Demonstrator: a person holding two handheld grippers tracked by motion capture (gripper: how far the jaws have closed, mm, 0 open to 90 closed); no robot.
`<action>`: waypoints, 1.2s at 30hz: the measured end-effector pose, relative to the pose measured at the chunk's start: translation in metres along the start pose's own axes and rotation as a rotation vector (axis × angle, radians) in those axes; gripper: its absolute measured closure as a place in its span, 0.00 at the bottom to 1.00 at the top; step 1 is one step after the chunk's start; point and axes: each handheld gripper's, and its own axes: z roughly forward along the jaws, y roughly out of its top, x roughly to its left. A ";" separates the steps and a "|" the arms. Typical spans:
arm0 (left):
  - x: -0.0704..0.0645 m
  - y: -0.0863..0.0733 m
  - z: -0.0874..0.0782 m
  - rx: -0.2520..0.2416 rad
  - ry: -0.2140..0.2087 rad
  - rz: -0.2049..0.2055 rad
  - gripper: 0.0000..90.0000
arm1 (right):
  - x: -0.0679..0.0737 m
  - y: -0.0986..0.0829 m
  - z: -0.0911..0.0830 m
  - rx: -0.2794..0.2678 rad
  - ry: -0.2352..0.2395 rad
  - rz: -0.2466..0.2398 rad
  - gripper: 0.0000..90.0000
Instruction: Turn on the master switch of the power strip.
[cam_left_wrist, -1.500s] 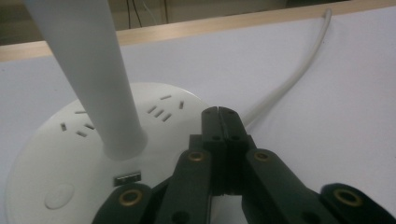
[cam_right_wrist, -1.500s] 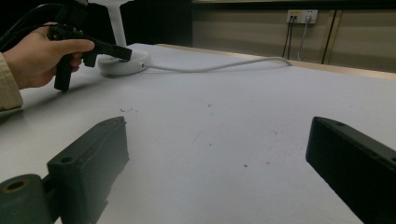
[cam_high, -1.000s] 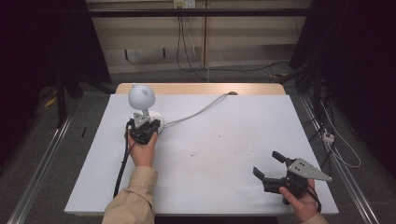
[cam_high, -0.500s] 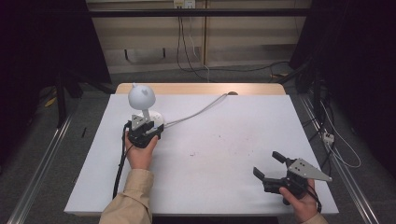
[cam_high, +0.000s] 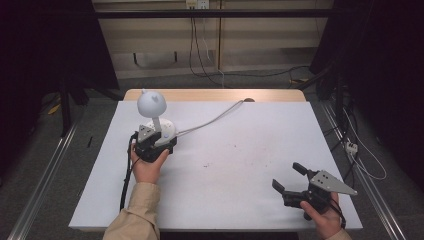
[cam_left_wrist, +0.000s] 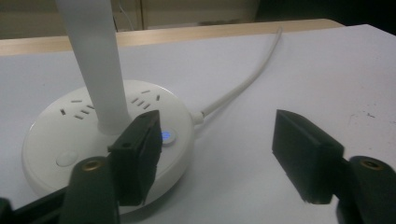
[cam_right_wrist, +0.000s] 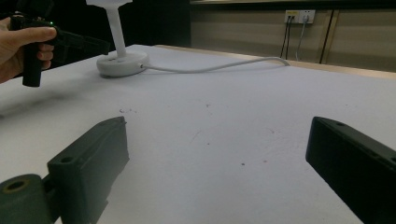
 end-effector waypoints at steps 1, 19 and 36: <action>0.000 0.000 0.000 0.005 -0.007 0.000 0.33 | 0.000 0.000 0.000 0.000 -0.001 0.000 0.06; -0.002 -0.003 -0.013 0.005 -0.029 0.005 0.13 | 0.001 0.001 0.001 -0.001 0.008 0.001 0.06; 0.002 -0.008 -0.026 -0.006 -0.036 0.009 0.10 | 0.000 0.001 0.001 0.001 0.010 0.000 0.07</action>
